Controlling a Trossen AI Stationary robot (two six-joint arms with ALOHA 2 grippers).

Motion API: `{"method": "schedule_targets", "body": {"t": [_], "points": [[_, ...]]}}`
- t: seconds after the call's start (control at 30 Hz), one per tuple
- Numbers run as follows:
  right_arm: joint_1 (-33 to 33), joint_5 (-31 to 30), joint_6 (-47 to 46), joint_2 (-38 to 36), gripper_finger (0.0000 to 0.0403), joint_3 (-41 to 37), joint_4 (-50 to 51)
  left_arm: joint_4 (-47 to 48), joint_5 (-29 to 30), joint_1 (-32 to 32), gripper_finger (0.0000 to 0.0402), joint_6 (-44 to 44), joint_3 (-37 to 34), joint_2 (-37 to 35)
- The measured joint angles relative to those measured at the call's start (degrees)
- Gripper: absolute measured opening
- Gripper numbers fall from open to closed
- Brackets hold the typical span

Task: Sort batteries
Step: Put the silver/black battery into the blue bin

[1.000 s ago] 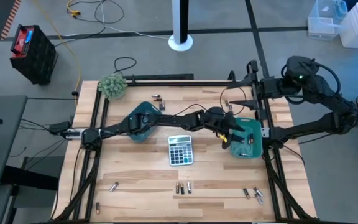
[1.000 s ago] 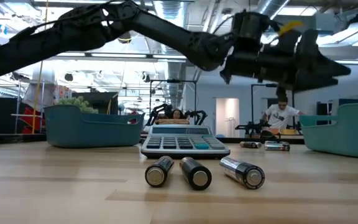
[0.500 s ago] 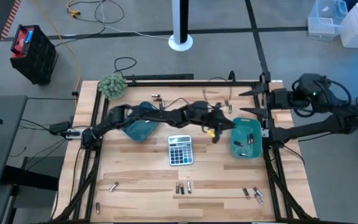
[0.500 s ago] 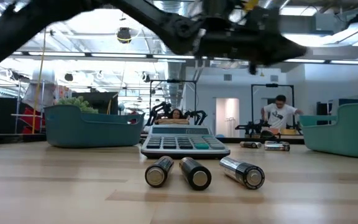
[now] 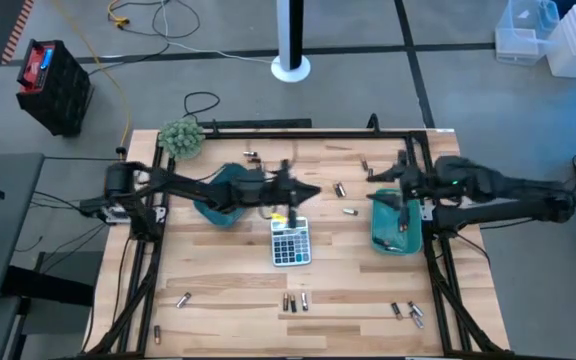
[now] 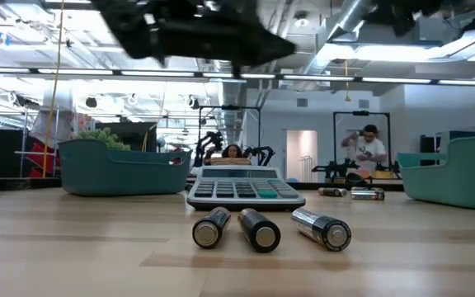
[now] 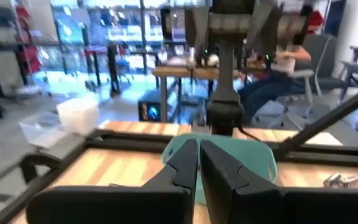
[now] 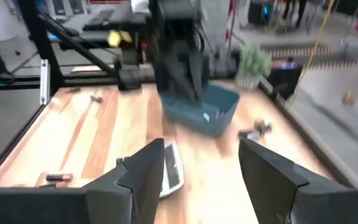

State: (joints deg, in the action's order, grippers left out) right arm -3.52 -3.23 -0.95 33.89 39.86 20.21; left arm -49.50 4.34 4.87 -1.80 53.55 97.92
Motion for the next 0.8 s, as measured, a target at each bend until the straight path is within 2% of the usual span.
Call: {"method": "schedule_targets", "body": {"t": [0.13,0.3,0.57,0.8], "points": [[0.02,-0.02,-5.44,3.06,0.0223,-6.74,-6.98,-2.70,1.31,-0.03,0.0013,0.83,-6.88,-6.66],[0.28,0.01,-10.72,10.35,0.0223,-12.14,-16.01,2.90,0.79,-0.49,0.0013,-0.06,-11.99,-13.30],[6.06,-0.11,-14.01,26.27,0.0223,-12.61,-25.58,3.86,1.28,-3.22,0.0013,-1.37,-18.99,-20.99],[11.85,-0.10,-12.24,38.65,0.0223,-8.86,-28.76,3.85,7.37,-4.85,0.0013,-1.58,-24.14,-27.52]]}}
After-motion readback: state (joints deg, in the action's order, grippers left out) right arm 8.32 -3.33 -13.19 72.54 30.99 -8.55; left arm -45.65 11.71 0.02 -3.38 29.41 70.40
